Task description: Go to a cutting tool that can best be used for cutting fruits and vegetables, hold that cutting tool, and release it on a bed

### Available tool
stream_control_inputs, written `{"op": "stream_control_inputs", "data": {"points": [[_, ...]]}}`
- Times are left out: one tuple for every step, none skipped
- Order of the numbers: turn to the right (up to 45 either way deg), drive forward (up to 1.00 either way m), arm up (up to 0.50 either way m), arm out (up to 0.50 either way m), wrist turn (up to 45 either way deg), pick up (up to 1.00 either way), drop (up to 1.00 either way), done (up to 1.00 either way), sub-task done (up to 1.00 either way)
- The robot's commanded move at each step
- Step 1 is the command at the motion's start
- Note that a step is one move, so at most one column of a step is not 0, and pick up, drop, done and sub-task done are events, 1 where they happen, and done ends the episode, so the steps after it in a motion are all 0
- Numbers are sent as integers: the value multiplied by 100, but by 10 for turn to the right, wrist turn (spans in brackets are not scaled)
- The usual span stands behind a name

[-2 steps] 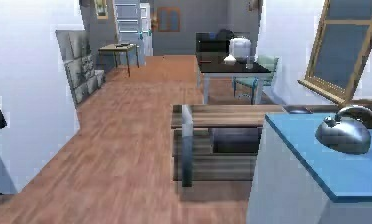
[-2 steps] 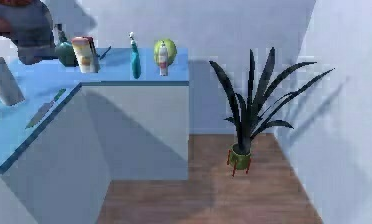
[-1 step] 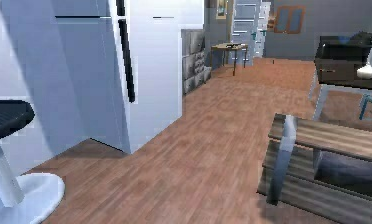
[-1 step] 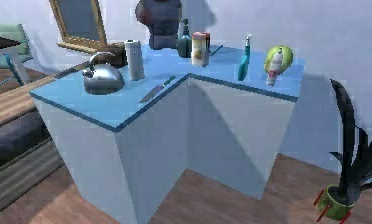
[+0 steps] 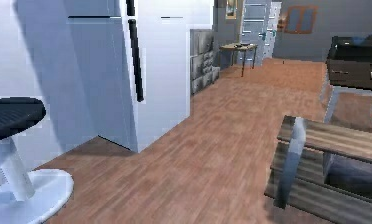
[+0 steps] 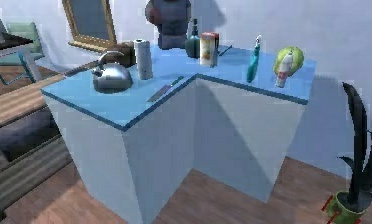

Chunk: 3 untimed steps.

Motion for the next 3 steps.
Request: {"op": "stream_control_inputs", "data": {"points": [[450,0,0,0,0,0,0,0,0],[450,0,0,0,0,0,0,0,0],[150,0,0,0,0,0,0,0,0]]}}
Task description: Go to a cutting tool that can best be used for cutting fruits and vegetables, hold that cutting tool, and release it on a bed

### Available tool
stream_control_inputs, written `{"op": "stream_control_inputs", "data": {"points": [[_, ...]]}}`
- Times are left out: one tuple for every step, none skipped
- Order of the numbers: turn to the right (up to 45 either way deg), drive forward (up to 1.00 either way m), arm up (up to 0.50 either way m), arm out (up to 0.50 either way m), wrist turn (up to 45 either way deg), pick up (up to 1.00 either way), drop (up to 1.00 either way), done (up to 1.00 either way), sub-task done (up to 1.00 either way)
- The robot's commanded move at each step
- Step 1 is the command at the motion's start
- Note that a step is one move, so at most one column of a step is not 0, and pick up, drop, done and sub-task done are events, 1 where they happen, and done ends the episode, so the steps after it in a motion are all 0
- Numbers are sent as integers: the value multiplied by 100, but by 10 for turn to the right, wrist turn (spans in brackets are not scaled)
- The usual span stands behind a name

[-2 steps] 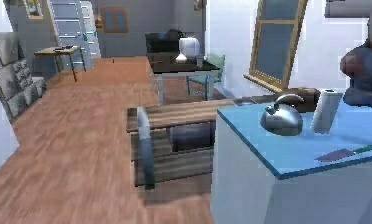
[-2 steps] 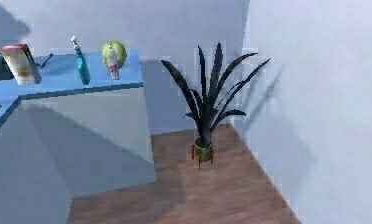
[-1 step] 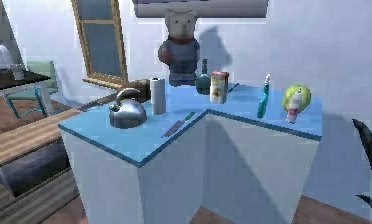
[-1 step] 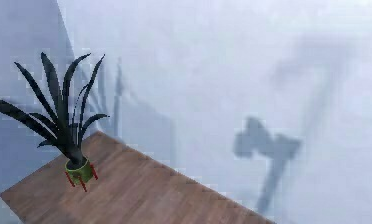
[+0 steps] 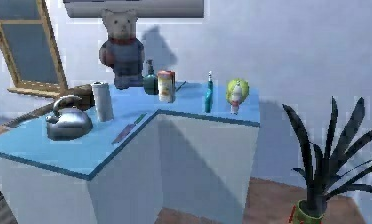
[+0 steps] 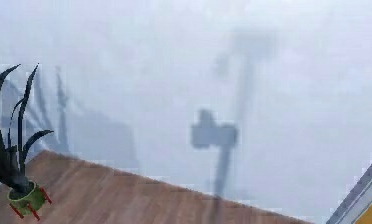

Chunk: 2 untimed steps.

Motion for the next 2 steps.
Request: {"op": "stream_control_inputs", "data": {"points": [[0,35,0,0,0,0,0,0,0],[-450,0,0,0,0,0,0,0,0]]}}
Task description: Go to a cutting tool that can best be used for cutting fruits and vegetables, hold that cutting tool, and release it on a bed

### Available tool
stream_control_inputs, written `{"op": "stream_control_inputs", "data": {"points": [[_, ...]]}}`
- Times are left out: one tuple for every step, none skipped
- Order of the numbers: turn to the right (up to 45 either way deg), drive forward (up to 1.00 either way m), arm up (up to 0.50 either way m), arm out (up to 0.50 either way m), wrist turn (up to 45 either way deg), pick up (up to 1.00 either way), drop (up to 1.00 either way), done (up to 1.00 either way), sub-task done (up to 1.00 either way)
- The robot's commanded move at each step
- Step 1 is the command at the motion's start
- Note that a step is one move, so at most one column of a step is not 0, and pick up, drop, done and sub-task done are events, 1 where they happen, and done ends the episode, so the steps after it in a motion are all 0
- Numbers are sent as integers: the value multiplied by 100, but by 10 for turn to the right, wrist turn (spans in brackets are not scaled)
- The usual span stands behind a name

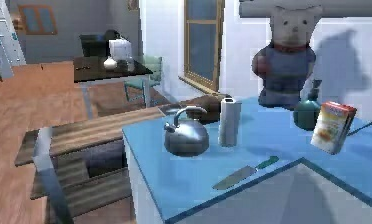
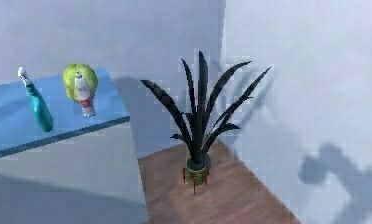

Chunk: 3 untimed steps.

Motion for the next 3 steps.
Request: {"op": "stream_control_inputs", "data": {"points": [[-450,0,0,0,0,0,0,0,0],[-210,0,0,0,0,0,0,0,0],[0,0,50,0,0,0,0,0,0]]}}
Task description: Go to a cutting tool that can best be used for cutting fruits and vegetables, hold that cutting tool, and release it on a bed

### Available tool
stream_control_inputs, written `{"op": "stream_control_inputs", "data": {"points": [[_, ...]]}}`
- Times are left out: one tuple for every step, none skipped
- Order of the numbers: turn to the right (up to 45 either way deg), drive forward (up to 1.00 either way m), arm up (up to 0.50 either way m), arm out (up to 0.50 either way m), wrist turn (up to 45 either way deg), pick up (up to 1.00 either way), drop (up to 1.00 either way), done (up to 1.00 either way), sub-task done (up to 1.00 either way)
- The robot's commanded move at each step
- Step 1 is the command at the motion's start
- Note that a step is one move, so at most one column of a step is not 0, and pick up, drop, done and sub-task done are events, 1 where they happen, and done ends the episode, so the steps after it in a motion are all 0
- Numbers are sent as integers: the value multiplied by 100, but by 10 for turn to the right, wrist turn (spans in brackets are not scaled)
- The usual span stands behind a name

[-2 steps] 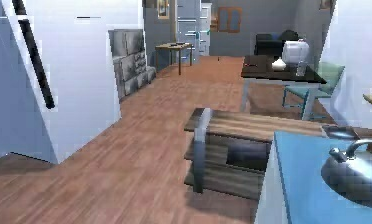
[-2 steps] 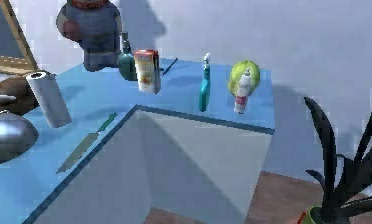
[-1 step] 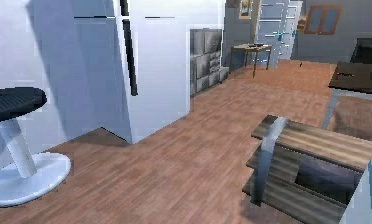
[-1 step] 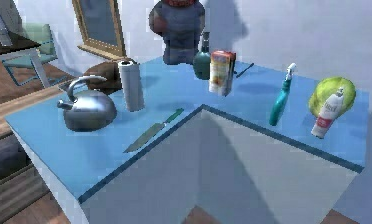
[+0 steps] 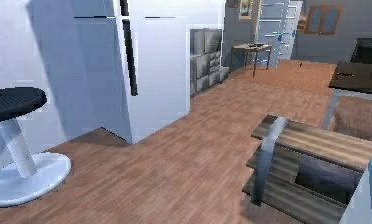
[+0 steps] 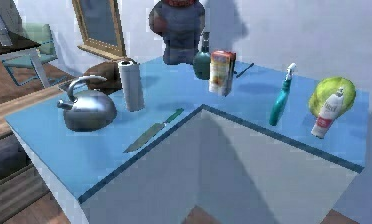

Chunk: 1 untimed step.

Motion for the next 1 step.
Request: {"op": "stream_control_inputs", "data": {"points": [[0,0,38,0,0,0,0,0,0]]}}
